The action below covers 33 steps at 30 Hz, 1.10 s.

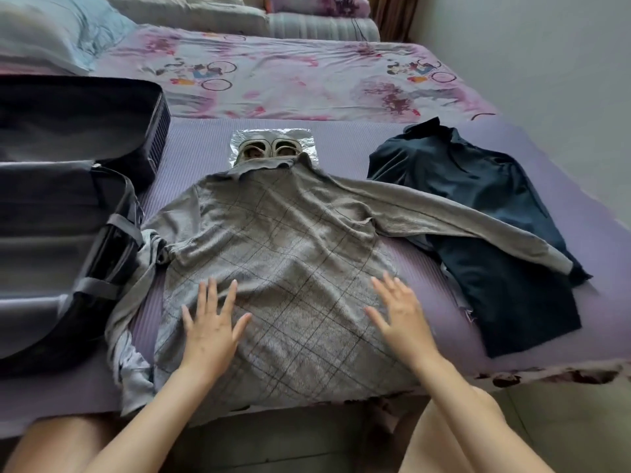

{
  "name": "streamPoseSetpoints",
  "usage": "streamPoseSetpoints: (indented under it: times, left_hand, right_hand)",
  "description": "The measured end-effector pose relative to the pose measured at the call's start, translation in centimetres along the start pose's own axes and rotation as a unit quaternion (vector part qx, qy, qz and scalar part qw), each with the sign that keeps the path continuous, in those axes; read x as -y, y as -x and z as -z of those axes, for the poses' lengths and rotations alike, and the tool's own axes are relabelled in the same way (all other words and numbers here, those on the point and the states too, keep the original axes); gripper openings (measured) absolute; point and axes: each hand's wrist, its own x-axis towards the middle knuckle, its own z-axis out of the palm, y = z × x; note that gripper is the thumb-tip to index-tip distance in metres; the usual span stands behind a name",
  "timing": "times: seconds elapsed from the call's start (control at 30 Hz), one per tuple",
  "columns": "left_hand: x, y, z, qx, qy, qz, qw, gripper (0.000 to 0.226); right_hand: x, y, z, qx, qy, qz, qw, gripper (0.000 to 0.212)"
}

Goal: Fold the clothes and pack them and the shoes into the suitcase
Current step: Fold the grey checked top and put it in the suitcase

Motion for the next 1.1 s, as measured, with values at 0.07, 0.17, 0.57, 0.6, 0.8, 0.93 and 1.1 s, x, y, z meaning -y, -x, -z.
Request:
streamPoseSetpoints:
  times: [0.07, 0.17, 0.57, 0.6, 0.8, 0.93, 1.1]
  left_hand:
    - [1.5, -0.8, 0.0, 0.04, -0.022, 0.028, 0.999, 0.069]
    - [3.6, -1.1, -0.2, 0.065, -0.055, 0.071, 0.994, 0.074]
    - [-1.4, -6.9, 1.2, -0.028, 0.051, -0.083, 0.995, 0.072]
    - [-2.1, -7.5, 0.8, -0.021, 0.046, -0.099, 0.994, 0.073]
    - [-3.0, -8.9, -3.0, 0.039, -0.051, -0.071, 0.995, 0.1]
    - [-4.6, -10.0, -1.7, -0.002, 0.064, -0.05, 0.997, 0.088]
    - [-9.5, -14.0, -1.8, -0.031, 0.061, -0.13, 0.989, 0.084]
  right_hand:
    - [1.7, -1.1, -1.7, 0.073, 0.019, 0.028, 0.997, 0.062]
    - [1.8, -1.9, -3.7, 0.144, 0.1, 0.029, 0.984, 0.079]
    - [5.4, -8.4, -3.6, 0.083, 0.027, 0.082, 0.993, 0.065]
    - [5.8, -9.1, -4.1, 0.095, 0.041, 0.088, 0.991, 0.066]
    - [5.4, -10.6, -6.8, 0.146, 0.101, 0.073, 0.981, 0.083]
    - [5.0, -11.7, -5.2, 0.13, 0.037, 0.105, 0.985, 0.061]
    - [1.8, -17.5, -0.3, -0.061, 0.005, 0.089, 0.994, 0.045]
